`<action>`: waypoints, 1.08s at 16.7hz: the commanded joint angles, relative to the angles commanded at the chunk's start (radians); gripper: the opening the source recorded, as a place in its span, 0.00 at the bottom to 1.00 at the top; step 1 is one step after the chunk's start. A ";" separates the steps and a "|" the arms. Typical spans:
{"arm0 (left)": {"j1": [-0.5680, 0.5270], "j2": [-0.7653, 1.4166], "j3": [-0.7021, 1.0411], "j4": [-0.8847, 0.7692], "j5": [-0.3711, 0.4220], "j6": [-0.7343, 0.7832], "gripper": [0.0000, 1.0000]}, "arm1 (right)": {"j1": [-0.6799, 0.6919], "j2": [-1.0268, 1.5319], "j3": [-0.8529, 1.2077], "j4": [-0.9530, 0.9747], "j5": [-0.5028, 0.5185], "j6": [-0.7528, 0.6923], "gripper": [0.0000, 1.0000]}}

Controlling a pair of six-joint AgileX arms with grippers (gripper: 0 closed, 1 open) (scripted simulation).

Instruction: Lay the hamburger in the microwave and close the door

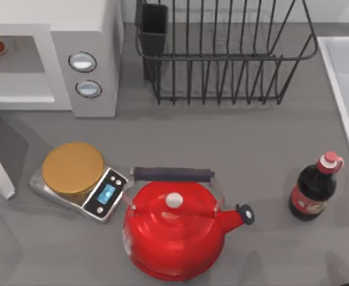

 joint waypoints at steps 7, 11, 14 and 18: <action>-0.233 -0.238 -0.208 0.084 -0.129 -0.213 0.00 | 0.000 0.000 0.000 0.000 0.000 0.000 1.00; -0.231 -0.235 -0.207 0.082 -0.126 -0.215 0.00 | 0.000 0.000 0.000 0.000 0.000 0.000 1.00; -0.267 -0.252 -0.220 0.082 -0.160 -0.252 0.00 | 0.000 0.000 0.000 0.000 0.000 0.000 1.00; -0.457 -0.319 -0.267 0.087 -0.282 -0.393 0.00 | 0.000 0.000 0.000 0.000 0.000 0.000 1.00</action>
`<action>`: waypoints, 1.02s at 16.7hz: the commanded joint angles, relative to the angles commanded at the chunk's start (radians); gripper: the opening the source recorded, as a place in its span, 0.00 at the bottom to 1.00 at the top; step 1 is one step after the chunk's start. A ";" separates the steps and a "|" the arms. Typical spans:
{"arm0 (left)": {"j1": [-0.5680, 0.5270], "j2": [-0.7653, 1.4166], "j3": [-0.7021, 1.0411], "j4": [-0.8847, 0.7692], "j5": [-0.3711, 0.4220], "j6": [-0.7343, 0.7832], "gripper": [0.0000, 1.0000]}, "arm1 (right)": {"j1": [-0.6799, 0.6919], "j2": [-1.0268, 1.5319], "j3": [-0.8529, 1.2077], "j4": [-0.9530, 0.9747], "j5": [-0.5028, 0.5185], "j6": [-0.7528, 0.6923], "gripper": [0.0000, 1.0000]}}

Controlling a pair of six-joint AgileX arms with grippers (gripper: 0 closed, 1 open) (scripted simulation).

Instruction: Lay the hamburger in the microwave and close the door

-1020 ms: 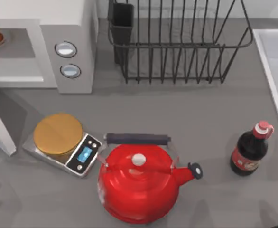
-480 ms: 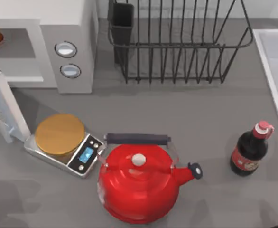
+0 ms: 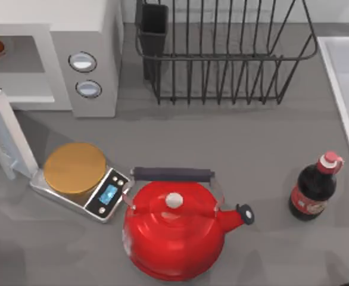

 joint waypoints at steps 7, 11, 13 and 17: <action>-0.283 -0.122 -0.068 0.017 -0.189 -0.213 0.00 | 0.000 0.000 0.000 0.000 0.000 0.000 1.00; -0.281 -0.118 -0.065 0.016 -0.186 -0.213 0.00 | 0.000 0.000 0.000 0.000 0.000 0.000 1.00; -0.282 -0.103 -0.052 0.024 -0.186 -0.213 0.00 | 0.000 0.000 0.000 0.000 0.000 0.000 1.00; -0.292 0.054 0.049 0.089 -0.192 -0.216 0.00 | 0.000 0.000 0.000 0.000 0.000 0.000 1.00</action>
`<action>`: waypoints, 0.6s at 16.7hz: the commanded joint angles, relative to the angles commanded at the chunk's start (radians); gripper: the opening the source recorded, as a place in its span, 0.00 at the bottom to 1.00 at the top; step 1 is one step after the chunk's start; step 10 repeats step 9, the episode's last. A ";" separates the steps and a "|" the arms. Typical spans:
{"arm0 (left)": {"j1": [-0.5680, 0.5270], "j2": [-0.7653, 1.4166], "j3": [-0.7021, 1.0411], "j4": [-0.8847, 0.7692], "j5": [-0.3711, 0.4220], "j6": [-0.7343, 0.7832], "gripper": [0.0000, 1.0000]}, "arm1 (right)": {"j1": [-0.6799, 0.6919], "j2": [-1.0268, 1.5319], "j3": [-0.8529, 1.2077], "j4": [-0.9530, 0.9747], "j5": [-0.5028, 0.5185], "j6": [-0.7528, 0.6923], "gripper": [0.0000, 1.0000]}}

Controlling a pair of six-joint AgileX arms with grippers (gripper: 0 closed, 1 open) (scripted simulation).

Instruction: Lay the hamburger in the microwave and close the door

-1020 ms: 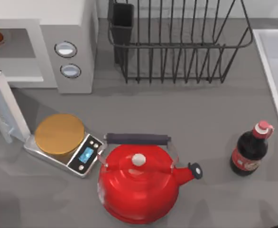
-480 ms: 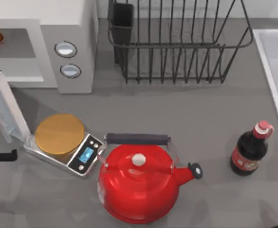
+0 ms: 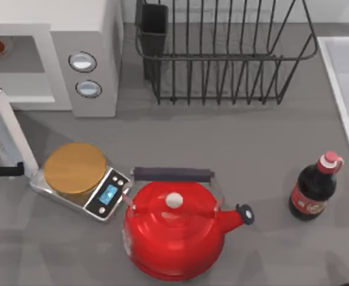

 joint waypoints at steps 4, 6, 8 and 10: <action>-0.013 0.222 0.119 0.082 -0.012 -0.012 0.00 | 0.000 0.000 0.000 0.000 0.000 0.000 1.00; -0.022 0.298 0.162 0.116 -0.016 -0.017 0.00 | 0.000 0.000 0.000 0.000 0.000 0.000 1.00; -0.028 0.333 0.186 0.134 -0.018 -0.019 0.00 | 0.000 0.000 0.000 0.000 0.000 0.000 1.00; -0.028 0.335 0.187 0.135 -0.018 -0.019 0.00 | 0.000 0.000 0.000 0.000 0.000 0.000 1.00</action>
